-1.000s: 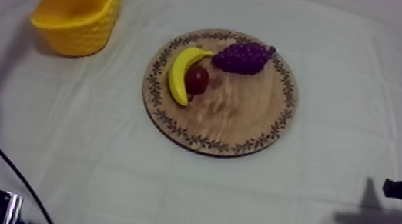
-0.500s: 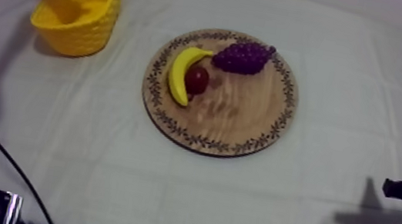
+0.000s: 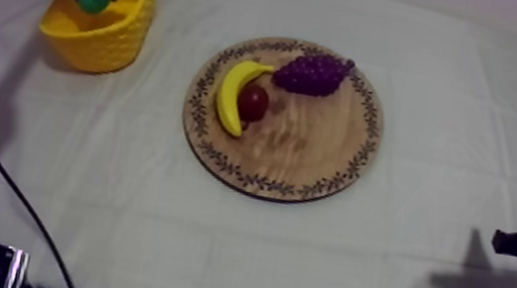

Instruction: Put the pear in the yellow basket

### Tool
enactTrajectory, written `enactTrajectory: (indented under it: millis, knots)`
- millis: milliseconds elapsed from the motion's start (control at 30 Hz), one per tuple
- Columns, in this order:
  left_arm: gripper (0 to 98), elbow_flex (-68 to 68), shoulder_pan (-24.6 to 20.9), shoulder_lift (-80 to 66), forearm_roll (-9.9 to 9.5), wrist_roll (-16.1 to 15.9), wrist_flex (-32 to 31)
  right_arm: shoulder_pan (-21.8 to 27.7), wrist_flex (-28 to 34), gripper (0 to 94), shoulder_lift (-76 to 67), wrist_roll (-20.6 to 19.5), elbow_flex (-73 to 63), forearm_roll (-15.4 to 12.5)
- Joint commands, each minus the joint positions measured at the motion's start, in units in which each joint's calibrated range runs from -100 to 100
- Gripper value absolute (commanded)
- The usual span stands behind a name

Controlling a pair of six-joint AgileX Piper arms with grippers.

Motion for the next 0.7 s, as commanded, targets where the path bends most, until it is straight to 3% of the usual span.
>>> enactTrajectory:
  millis: [0,167,300,433,500,667]
  knots:
    - [53.8,-0.72,-0.13,0.47,-0.21,0.15,0.06,-0.01,-0.03,0.3,0.01,0.02,0.03,0.00]
    - [67.7,-1.23,-0.48,0.85,0.41,-0.70,0.23,-0.01,-0.03,0.3,0.01,0.02,0.03,0.00]
    - [88.8,0.36,-0.77,0.32,1.25,-2.12,-1.45,-0.01,-0.03,0.3,0.01,0.02,0.03,0.00]
    - [94.4,3.57,-1.28,-1.12,1.54,-3.31,-4.92,-0.01,-0.03,0.3,0.01,0.02,0.03,0.00]
    - [89.1,6.58,-1.52,-3.10,1.36,-3.68,-7.95,-0.01,-0.03,0.3,0.01,0.02,0.03,0.00]
    - [55.0,21.20,-2.59,-13.82,0.28,-3.35,-22.21,-0.01,-0.03,0.3,0.01,0.02,0.03,0.00]
